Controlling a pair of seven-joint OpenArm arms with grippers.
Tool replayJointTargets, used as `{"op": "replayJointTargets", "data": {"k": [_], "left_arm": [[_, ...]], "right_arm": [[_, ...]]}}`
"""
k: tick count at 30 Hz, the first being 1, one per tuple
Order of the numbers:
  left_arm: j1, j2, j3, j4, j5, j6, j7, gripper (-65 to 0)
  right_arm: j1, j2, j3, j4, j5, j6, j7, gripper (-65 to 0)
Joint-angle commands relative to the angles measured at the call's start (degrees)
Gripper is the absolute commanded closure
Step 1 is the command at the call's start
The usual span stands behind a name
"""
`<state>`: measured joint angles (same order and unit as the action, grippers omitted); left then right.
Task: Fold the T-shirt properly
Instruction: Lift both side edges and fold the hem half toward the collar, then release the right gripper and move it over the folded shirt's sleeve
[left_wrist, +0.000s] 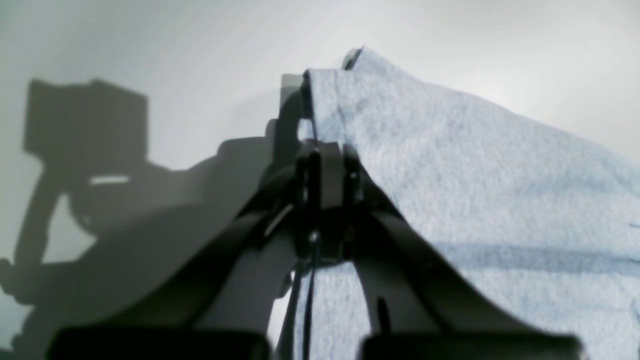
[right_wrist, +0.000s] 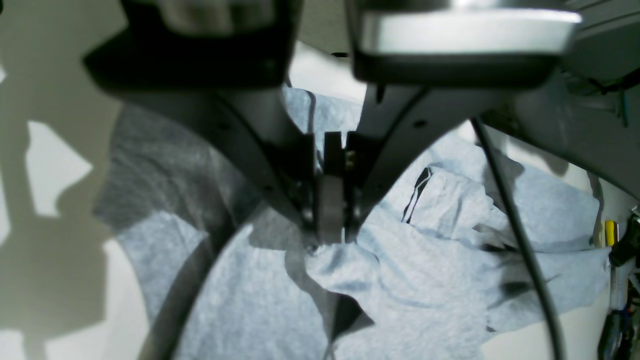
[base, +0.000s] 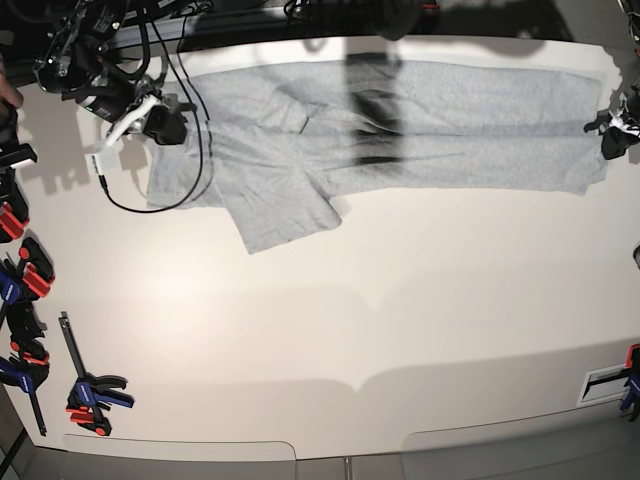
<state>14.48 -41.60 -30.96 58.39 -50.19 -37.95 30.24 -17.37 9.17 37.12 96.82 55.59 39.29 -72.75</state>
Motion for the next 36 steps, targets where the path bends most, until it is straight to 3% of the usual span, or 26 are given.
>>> {"op": "replayJointTargets", "data": {"k": [1, 4, 6, 8, 13, 18, 23, 27, 31, 33, 36], "left_arm": [[-0.2, -1.75, -0.57, 0.85, -0.92, -0.26, -1.11, 0.0], [-0.2, -1.77, -0.57, 0.85, -0.92, -0.26, -1.57, -10.5], [-0.22, -1.79, -0.59, 0.85, -0.92, -0.26, -1.57, -14.1], [-0.2, -1.79, -0.59, 0.85, -0.92, -0.26, -1.57, -14.3], [-0.22, -1.99, -0.61, 0.85, -1.77, -0.28, -1.55, -14.3], [-0.2, -2.38, -3.28, 1.29, -8.57, -2.05, -1.51, -14.3], [-0.2, -2.4, -11.26, 3.82, -11.89, -2.05, -1.53, -14.3], [-0.2, -2.4, -17.09, 5.75, -13.62, -2.05, -1.55, -16.0], [-0.2, -2.43, -18.51, 6.86, -13.97, -2.05, -1.53, -26.3], [-0.2, -2.38, -18.51, 6.88, -13.97, -2.05, -1.53, -27.8], [-0.2, -2.38, -18.51, 6.88, -13.94, -2.05, -1.51, -27.8]], "right_arm": [[0.22, 0.48, 0.31, 1.09, 1.42, 0.71, 0.72, 0.0], [0.22, 0.76, 0.37, 1.09, 1.4, 0.71, 0.7, -0.3], [0.22, 1.51, 0.37, 1.09, 1.42, 0.71, 0.92, -14.5], [0.24, 2.69, 0.37, 1.09, 1.4, 0.71, 1.86, -20.3], [1.29, 5.86, 0.44, 1.09, 1.4, 0.71, 2.45, -20.3], [4.46, 7.34, 0.9, 1.42, 2.82, 0.71, 2.45, -20.2], [9.35, 6.32, 2.14, 2.1, 5.97, 0.71, 2.43, -20.2], [14.05, 3.37, 2.12, 2.08, 5.42, 0.71, 3.52, -20.1], [18.47, -0.46, 0.94, 1.95, -6.29, 0.71, 9.77, -20.1], [20.17, -1.81, -0.85, 0.98, -12.98, 0.71, 13.29, -20.2], [22.84, -2.21, -5.14, -4.0, -18.05, -0.39, 15.13, -20.2]]}}
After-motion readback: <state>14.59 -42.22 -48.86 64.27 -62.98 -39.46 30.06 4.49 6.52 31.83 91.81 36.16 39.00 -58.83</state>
